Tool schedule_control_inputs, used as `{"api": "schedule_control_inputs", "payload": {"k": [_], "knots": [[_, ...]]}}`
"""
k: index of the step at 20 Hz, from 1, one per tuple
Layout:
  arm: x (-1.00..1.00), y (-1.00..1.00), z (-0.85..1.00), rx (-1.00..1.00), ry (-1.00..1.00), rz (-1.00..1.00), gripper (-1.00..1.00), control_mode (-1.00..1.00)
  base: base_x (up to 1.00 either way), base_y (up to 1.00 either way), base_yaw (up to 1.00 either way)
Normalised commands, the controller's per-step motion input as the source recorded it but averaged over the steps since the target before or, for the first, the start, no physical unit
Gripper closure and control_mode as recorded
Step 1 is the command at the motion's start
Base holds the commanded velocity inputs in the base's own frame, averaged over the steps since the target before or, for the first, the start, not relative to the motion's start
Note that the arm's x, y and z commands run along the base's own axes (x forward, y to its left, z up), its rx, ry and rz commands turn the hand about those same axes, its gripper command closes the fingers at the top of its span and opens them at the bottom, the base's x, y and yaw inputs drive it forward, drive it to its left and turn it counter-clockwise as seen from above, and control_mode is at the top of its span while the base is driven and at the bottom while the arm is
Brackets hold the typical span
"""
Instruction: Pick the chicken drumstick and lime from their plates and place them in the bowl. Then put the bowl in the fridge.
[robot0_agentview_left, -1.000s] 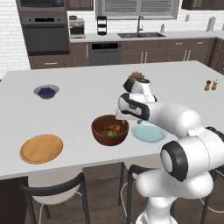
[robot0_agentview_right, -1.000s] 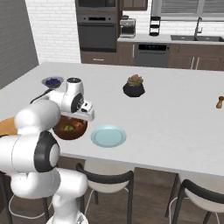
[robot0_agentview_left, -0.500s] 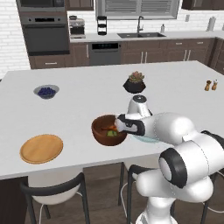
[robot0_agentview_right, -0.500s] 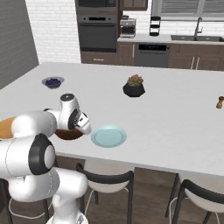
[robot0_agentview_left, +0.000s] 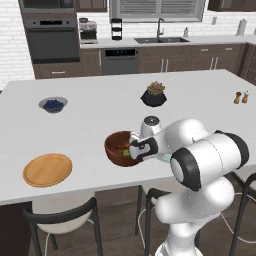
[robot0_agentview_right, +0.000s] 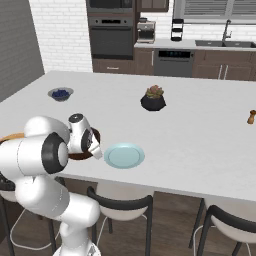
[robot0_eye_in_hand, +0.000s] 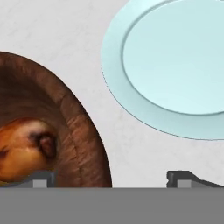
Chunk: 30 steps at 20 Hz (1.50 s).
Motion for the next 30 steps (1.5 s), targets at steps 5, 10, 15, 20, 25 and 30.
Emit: {"api": "schedule_control_inputs", "payload": {"k": [5,10,15,20,25,30], "knots": [[0.16,0.00,-0.08,0.03,0.03,-0.03,1.00,-1.00,0.00,0.00,0.00],[0.00,0.00,0.00,0.00,0.00,0.00,1.00,-1.00,0.00,0.00,0.00],[-0.18,0.00,0.46,0.00,-0.01,0.00,1.00,-1.00,0.00,0.00,0.00],[-0.52,-0.04,1.00,0.01,-0.07,-0.01,1.00,-1.00,0.00,0.00,0.00],[-0.58,-0.10,1.00,0.01,-0.02,0.00,1.00,-1.00,0.00,0.00,0.00],[-0.58,-0.05,1.00,0.00,0.00,-0.03,1.00,-1.00,0.00,0.00,0.00]]}}
